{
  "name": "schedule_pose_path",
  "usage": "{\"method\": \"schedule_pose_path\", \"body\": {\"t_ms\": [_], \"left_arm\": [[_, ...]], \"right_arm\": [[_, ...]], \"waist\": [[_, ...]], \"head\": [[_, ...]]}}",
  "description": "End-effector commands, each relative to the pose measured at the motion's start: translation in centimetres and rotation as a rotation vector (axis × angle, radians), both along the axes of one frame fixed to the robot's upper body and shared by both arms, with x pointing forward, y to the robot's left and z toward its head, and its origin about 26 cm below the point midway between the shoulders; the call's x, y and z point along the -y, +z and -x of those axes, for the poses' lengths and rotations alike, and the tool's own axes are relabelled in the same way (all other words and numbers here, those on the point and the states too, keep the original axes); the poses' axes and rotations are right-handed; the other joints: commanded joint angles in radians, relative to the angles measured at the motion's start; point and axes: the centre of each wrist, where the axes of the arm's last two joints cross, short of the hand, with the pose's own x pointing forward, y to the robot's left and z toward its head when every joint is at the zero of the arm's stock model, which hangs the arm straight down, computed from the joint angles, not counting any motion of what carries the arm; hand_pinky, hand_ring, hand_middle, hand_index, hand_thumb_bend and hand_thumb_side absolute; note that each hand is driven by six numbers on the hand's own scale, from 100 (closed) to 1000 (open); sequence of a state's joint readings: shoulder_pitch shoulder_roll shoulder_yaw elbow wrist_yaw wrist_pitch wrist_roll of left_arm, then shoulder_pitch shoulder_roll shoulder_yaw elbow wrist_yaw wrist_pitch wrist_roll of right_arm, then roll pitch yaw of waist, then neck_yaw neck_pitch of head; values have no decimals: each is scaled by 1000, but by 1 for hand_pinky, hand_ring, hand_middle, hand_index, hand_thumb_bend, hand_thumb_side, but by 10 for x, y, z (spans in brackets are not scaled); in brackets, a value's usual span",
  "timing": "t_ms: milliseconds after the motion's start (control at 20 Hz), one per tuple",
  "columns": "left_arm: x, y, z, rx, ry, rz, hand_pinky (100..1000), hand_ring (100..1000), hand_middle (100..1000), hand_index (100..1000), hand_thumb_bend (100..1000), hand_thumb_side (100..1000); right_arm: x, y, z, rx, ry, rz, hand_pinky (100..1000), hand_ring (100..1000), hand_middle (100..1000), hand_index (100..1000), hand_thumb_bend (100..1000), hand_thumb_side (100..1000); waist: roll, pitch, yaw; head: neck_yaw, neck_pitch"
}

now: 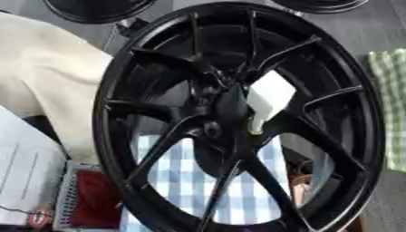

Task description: Pull the pin out of the wheel hub.

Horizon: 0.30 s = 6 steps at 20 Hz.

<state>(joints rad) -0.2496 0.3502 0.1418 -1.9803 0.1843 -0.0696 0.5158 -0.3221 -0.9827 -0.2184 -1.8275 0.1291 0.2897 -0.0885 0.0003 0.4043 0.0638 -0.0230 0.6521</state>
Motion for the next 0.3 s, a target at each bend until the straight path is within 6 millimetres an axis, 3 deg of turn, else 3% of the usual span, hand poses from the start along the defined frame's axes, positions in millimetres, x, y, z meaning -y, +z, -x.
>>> {"method": "schedule_pose_path", "body": {"t_ms": [50,300], "left_arm": [[1,9,2,29,-17,-25,810,731,612,801,244,705],[3,11,1,30,-30,-34,810,735,613,801,244,704]], "right_arm": [[-28,22,10,47,103,50,830,724,688,675,100,390],[-59,30,16,25,244,36,829,716,679,667,100,410]], "waist": [[-5,-29,3],[-8,-31,15]], "head": [[-8,-8],[-11,-9]]}}
